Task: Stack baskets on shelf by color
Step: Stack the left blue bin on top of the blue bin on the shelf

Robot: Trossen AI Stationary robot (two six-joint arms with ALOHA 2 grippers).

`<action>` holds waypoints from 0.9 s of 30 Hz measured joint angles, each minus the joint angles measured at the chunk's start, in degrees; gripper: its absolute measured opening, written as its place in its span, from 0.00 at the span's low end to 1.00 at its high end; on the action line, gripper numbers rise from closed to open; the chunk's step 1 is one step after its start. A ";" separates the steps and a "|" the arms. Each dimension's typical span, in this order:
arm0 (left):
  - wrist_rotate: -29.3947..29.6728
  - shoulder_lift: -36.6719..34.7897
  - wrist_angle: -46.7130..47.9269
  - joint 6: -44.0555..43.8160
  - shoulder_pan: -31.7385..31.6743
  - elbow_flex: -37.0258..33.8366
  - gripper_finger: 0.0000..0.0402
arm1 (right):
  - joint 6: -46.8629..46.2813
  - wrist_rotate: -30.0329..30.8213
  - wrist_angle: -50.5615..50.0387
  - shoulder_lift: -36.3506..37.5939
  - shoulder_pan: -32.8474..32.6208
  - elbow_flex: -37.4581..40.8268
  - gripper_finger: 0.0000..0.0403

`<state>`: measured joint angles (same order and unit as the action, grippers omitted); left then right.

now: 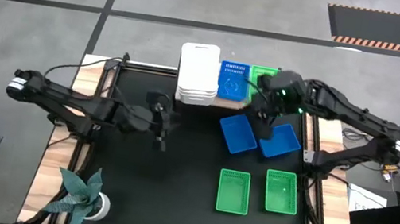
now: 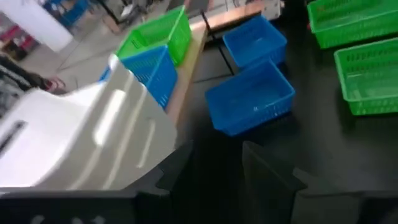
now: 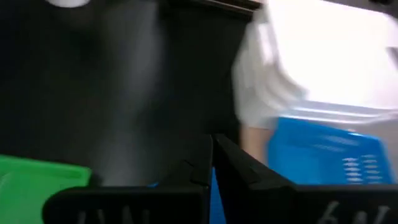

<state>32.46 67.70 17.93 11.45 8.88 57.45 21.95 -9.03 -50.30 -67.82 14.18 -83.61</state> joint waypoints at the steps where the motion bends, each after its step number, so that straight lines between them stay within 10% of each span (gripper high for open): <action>1: 0.02 1.30 -0.97 -0.55 -0.19 -0.14 0.30 | -0.43 0.02 0.06 1.00 -1.35 1.37 0.02; 27: 4.35 9.51 -5.40 4.17 -13.76 0.31 0.30 | -7.06 0.23 16.56 9.24 -10.56 26.41 0.02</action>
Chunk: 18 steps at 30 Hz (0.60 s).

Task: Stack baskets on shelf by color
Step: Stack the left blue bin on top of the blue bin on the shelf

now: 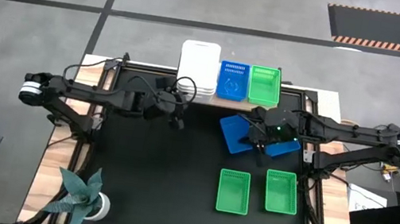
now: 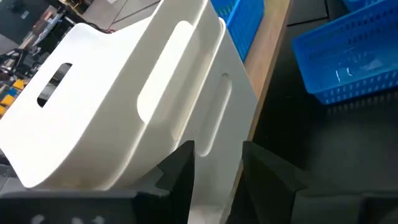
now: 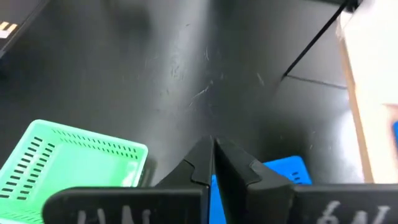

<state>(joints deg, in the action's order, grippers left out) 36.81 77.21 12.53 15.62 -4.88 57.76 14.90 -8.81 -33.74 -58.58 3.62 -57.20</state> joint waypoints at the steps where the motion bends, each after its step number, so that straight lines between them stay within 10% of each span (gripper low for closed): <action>1: -0.03 0.00 0.00 -0.03 0.00 0.00 0.30 | -0.33 0.01 0.04 -0.04 0.00 0.23 0.02; 18: -8.23 -0.56 -1.55 1.25 14.13 -0.05 0.30 | -8.39 3.09 3.40 -1.09 0.00 5.99 0.02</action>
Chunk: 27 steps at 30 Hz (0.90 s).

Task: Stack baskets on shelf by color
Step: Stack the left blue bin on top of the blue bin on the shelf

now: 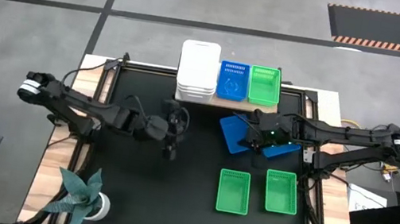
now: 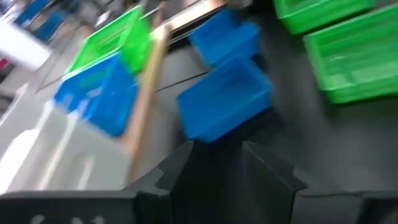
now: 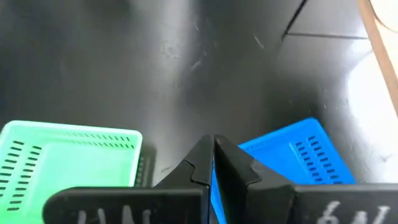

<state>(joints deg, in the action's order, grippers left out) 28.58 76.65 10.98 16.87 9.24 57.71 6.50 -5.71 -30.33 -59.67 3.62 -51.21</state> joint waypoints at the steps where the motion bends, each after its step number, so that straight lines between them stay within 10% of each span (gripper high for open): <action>1: -0.97 0.00 -0.03 0.60 0.90 -0.02 0.30 | -0.61 0.21 0.16 -0.21 0.00 0.31 0.02; 11: -11.93 -0.91 -8.03 6.49 3.25 -4.06 0.30 | -1.83 5.82 6.16 -2.53 -5.01 6.36 0.02; 27: -12.11 -15.14 -18.52 7.52 3.14 -15.89 0.30 | -9.10 9.88 3.64 -4.97 -8.39 6.25 0.18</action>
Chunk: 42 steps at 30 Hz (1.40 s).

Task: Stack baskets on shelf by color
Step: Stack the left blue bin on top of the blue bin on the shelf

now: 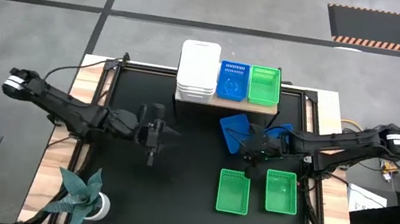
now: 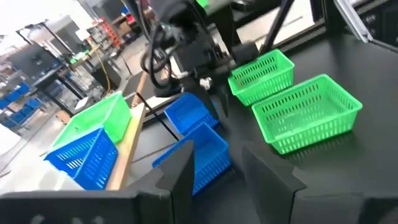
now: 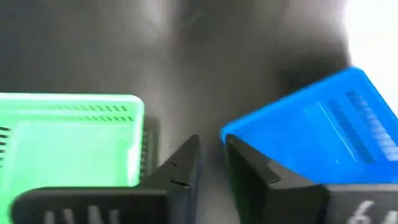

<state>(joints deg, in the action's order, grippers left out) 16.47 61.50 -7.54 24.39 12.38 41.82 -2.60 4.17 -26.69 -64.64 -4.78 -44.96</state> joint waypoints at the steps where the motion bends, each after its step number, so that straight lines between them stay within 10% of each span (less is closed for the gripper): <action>1: 0.02 -0.49 -0.93 0.01 0.00 -0.54 0.30 | -0.41 1.23 -0.16 -0.56 0.00 -0.01 0.21; 17: 0.76 -2.06 -1.09 0.04 0.00 -1.90 0.30 | 1.69 8.04 -2.59 -11.81 0.22 -0.44 0.41; 42: 0.90 -1.87 -1.04 -0.03 0.00 -1.92 0.30 | 0.40 7.75 -2.18 -13.14 0.25 -1.26 0.02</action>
<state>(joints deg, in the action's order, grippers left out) 17.37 59.64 -8.58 24.36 12.38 39.90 -2.20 11.92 -28.87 -77.78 -4.52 -46.22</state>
